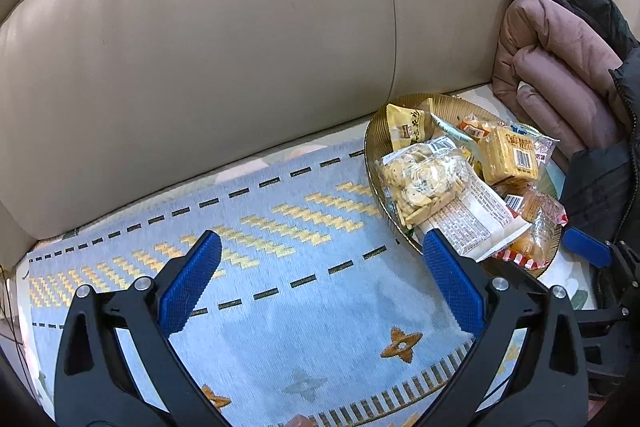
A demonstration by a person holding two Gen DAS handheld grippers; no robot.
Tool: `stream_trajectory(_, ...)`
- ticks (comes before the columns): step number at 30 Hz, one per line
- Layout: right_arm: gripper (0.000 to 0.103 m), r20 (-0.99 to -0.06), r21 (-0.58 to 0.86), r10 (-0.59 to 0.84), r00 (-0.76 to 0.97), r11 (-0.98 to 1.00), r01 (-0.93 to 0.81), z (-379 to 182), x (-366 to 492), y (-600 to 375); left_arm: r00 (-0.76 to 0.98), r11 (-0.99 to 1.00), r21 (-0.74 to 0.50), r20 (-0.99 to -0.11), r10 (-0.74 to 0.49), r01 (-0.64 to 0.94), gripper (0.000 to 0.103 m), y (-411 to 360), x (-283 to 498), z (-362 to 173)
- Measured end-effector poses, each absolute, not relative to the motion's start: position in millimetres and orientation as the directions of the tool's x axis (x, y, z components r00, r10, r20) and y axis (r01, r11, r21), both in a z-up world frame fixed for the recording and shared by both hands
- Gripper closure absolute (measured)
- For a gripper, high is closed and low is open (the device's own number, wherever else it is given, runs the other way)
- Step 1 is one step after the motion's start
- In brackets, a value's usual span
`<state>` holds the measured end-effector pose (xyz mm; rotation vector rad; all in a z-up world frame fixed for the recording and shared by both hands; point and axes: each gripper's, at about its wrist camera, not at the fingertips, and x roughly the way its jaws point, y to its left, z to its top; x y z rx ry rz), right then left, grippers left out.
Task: Organize snacks
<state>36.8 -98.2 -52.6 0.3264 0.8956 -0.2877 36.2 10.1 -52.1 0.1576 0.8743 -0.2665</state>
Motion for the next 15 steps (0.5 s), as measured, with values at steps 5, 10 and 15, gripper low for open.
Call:
stream_trajectory(5,0.005,-0.790,0.111,-0.148,0.595,0.920,0.376,-47.2,36.6,-93.2,0.604,0.958,0.020,-0.780,-0.164,0.286,0.003,10.8,36.1,-55.4)
stream_trajectory(10,0.005,-0.791,0.115,-0.141,0.595,0.921,0.371,-48.4,36.5,-91.1,0.581,0.959,-0.002,-0.795,-0.173,0.283,0.003,12.2,37.9,-59.3)
stream_trajectory(15,0.005,-0.793,0.122,-0.141,0.593,0.916,0.381,-49.6,35.4,-93.0,0.587,0.959,0.007,-0.792,-0.169,0.285,0.003,11.7,36.9,-59.5)
